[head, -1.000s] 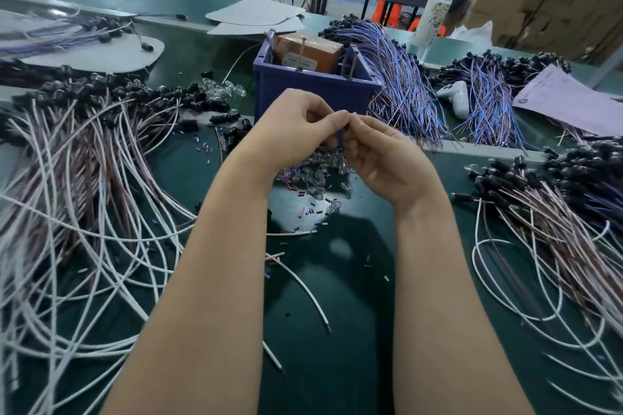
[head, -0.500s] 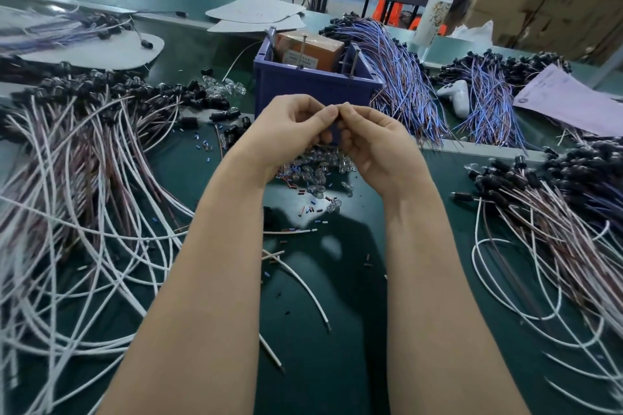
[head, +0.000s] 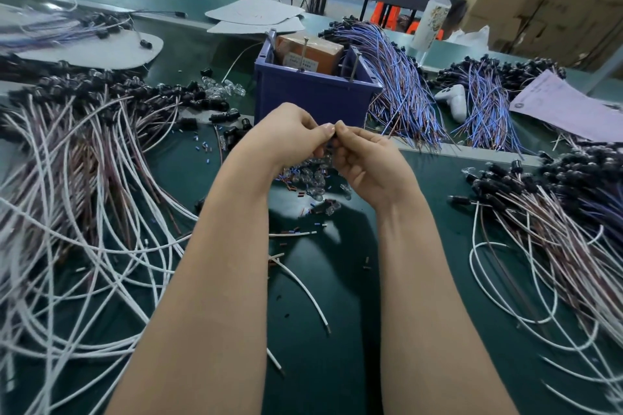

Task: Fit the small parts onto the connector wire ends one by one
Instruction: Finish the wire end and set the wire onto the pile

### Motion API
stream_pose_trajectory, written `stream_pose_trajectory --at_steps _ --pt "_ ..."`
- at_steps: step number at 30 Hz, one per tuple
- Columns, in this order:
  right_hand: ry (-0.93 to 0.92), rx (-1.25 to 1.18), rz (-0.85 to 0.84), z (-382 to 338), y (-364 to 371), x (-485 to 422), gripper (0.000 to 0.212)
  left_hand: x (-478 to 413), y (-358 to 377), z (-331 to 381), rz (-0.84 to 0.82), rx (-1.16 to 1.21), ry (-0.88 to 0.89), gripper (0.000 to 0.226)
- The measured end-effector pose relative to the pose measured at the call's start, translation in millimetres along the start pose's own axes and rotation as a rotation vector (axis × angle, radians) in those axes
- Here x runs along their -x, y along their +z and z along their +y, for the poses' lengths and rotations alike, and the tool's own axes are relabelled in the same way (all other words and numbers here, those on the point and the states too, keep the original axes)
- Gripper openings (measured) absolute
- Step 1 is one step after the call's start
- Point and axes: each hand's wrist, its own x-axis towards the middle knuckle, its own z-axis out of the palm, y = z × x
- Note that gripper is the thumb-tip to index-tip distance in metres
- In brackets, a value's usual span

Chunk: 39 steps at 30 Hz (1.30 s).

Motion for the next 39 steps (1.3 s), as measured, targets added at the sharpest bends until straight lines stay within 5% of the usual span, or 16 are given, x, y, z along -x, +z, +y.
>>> stream_pose_trajectory --at_steps 5,9,12,16,21,24,34,39 --pt "0.077 -0.031 0.009 4.1 0.2 -1.4 0.022 2.0 -2.7 -0.6 -0.053 -0.062 -0.006 0.035" --pt "0.087 -0.105 0.178 -0.6 -14.4 -0.1 0.019 7.1 -13.3 -1.3 -0.080 0.066 0.047 0.027" --pt "-0.117 0.236 0.230 3.2 -9.7 -1.3 0.010 3.0 -13.2 -5.6 0.115 0.143 0.048 0.024" --pt "-0.153 0.915 0.199 15.8 1.9 -5.1 0.012 1.8 -5.9 -0.6 0.144 0.161 0.086 0.005" --pt "-0.228 1.251 0.307 12.4 -7.8 -10.2 0.028 4.0 -11.0 7.2 0.191 0.028 0.134 0.016" --pt "-0.091 1.420 0.377 17.4 -17.4 -14.5 0.030 5.9 -13.1 10.6 0.217 -0.013 0.130 0.016" --pt "-0.072 1.381 0.384 25.5 -17.6 -14.0 0.022 6.0 -12.1 3.1 0.199 0.081 0.160 0.014" --pt "-0.235 1.308 0.448 21.6 -13.0 -10.9 0.022 5.6 -13.0 0.6 0.189 0.173 0.161 0.015"
